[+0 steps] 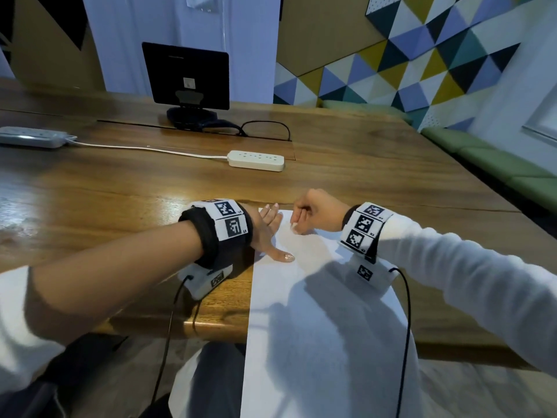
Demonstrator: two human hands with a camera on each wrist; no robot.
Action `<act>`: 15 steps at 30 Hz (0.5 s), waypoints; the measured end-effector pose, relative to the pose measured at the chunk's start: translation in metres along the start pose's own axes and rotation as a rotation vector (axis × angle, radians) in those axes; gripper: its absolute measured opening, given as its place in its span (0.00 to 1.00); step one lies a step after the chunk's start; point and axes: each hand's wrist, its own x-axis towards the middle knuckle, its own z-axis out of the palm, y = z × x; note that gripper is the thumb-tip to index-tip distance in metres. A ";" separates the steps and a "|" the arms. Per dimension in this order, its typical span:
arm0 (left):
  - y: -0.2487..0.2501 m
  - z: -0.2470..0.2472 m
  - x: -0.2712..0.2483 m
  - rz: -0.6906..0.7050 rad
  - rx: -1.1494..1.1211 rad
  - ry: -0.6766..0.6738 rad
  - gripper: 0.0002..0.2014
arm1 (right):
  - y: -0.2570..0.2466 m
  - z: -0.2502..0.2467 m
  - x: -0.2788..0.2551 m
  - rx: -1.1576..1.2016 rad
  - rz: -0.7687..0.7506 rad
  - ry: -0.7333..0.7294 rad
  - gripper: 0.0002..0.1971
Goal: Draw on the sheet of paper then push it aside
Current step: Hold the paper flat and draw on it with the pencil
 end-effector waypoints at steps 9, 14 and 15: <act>-0.002 0.004 0.006 0.022 -0.027 0.018 0.54 | 0.002 -0.003 0.004 0.027 -0.079 -0.133 0.05; -0.001 0.004 0.009 -0.039 -0.017 0.036 0.56 | 0.002 -0.002 0.009 0.030 -0.068 -0.060 0.05; -0.001 0.004 0.009 -0.061 -0.019 0.038 0.57 | 0.003 0.000 0.009 0.035 -0.066 -0.041 0.06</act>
